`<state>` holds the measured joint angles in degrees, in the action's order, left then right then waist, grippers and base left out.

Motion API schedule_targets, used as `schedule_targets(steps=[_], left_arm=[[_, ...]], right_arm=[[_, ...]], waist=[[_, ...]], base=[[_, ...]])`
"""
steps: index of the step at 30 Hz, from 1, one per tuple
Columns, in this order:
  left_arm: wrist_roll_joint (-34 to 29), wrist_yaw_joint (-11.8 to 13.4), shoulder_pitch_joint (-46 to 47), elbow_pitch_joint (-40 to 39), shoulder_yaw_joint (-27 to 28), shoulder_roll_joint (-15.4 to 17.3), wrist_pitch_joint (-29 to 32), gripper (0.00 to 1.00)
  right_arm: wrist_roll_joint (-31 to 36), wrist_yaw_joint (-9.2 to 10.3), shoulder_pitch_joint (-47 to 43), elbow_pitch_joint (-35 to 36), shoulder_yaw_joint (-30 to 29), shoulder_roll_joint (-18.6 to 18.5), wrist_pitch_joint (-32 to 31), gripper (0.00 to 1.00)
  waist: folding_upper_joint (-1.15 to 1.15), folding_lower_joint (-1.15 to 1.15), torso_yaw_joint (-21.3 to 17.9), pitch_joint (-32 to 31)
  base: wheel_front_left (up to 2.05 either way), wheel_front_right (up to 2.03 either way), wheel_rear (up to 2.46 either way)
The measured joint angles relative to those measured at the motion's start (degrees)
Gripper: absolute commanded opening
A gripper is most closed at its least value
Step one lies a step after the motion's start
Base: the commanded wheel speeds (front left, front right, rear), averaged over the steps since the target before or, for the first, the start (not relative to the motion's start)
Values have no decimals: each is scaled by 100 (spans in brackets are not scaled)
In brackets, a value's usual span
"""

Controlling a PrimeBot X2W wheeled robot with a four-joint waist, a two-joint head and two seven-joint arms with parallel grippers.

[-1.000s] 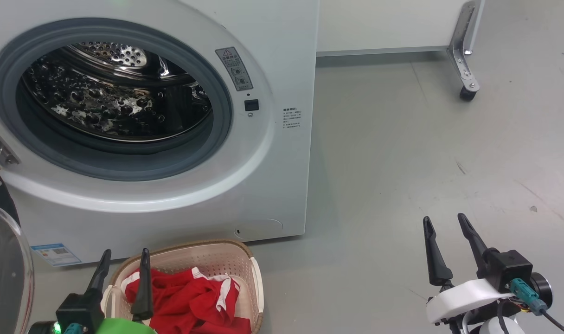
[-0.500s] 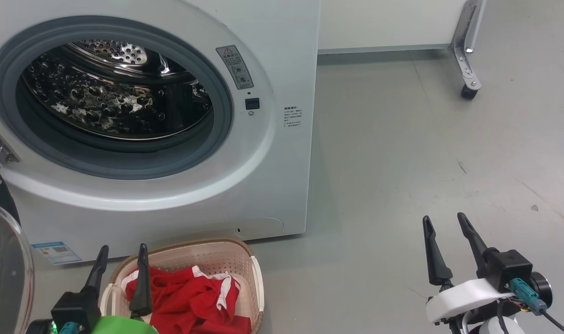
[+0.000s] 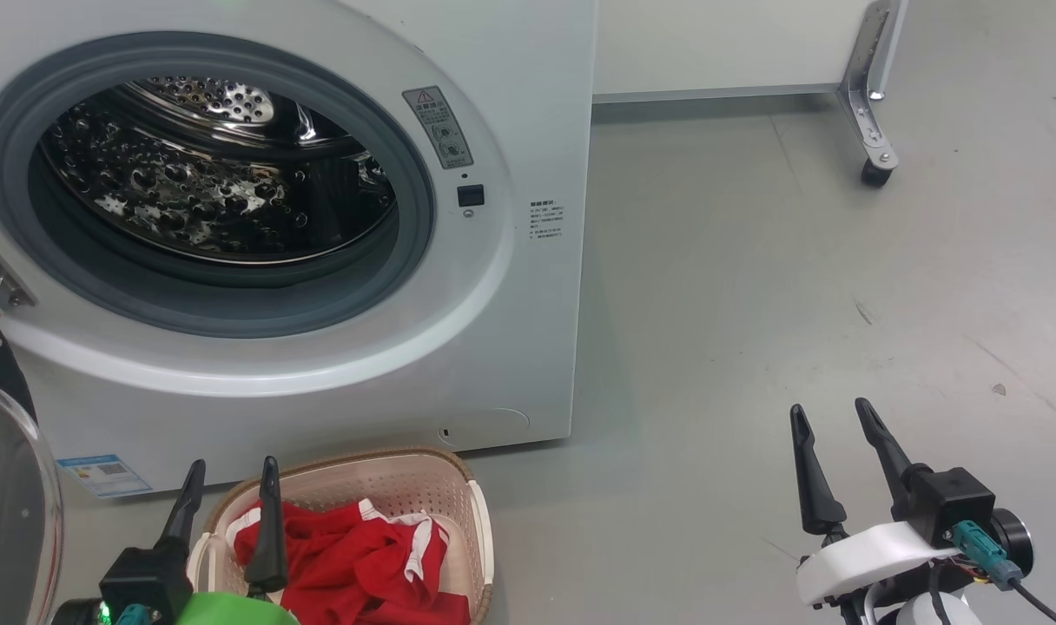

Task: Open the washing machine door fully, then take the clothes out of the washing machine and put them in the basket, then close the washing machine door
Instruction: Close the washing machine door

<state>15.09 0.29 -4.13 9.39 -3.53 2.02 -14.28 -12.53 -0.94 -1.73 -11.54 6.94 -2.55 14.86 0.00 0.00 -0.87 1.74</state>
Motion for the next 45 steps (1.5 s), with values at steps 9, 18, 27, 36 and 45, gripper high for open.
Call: schedule_targets(steps=[9,18,27,36,45], left_arm=[[0,63,-26,0,-26,3,0,100],[0,120,-52,1,-46,5,0,100],[56,126,-55,-4,-49,7,0,100],[63,152,-55,-30,-48,8,0,100],[63,169,-55,-63,-99,10,0,100]], right_arm=[[0,0,-1,-13,7,2,0,100],[-1,0,-1,-30,7,3,0,100],[-2,0,-1,-54,11,3,0,100],[-2,0,-1,-55,3,4,0,100],[-3,1,-3,-57,-21,5,0,100]], waist=[[0,0,7,0],[0,0,48,3],[0,0,68,-6],[0,0,103,-10],[0,0,182,-47]], base=[[-33,33,0],[-69,69,0],[-104,104,0],[-95,95,0],[-59,59,0]])
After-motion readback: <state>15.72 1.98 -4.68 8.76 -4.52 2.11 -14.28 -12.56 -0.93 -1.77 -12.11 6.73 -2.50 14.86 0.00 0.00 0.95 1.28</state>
